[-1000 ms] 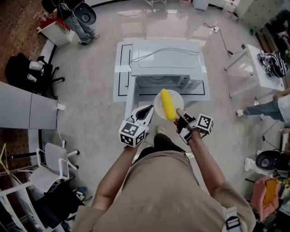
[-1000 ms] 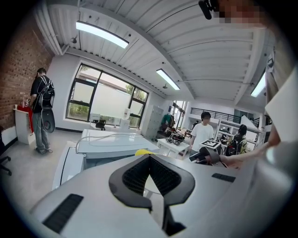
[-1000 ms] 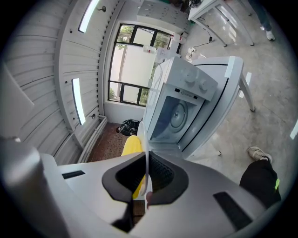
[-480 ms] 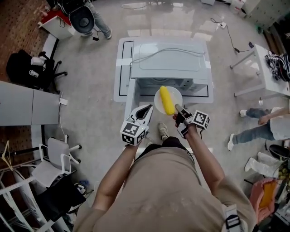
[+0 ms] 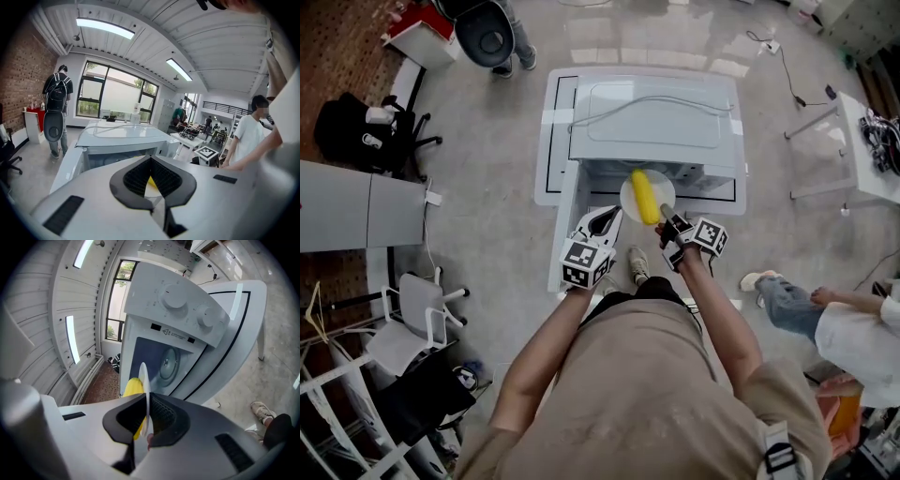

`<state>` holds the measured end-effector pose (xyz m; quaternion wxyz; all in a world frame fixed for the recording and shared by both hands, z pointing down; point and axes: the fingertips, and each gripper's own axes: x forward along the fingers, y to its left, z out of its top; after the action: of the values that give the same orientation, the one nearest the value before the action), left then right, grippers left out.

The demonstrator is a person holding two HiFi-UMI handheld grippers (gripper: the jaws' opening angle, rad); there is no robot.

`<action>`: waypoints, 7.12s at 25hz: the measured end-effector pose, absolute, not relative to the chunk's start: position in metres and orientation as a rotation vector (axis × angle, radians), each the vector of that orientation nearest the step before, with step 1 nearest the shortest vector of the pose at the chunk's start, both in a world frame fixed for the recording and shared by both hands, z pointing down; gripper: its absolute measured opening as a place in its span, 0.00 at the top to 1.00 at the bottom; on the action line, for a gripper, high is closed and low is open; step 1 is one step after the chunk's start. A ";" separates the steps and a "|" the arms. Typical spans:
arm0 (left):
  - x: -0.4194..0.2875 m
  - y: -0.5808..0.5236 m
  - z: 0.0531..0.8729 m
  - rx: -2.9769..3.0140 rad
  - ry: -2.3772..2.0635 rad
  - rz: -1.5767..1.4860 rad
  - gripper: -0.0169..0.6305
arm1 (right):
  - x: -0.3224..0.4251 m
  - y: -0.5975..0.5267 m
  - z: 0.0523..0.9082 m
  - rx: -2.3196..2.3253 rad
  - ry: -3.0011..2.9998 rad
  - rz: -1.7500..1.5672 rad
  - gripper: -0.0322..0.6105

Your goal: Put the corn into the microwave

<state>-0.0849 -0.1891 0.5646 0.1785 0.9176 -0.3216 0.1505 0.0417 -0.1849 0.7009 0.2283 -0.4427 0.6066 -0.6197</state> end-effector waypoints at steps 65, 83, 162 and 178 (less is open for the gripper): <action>-0.072 -0.212 0.606 2.509 -0.980 0.571 0.97 | 0.038 -0.307 0.809 -1.258 1.532 -1.725 0.69; -0.070 -0.200 0.609 2.510 -0.970 0.579 0.97 | 0.019 -0.269 0.819 -1.903 2.718 -0.987 0.58; -0.095 -0.232 0.478 2.627 -1.068 0.126 0.97 | 0.159 -0.169 0.489 -1.947 2.564 -0.383 0.59; -0.086 -0.220 0.519 2.596 -0.979 0.225 0.97 | 0.171 -0.141 0.523 -2.045 2.500 -0.484 0.59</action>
<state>-0.0864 -0.2195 0.5190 0.1778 0.9178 -0.3460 0.0795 0.1710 -0.1406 0.5226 -0.0622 -0.6250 0.7639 -0.1479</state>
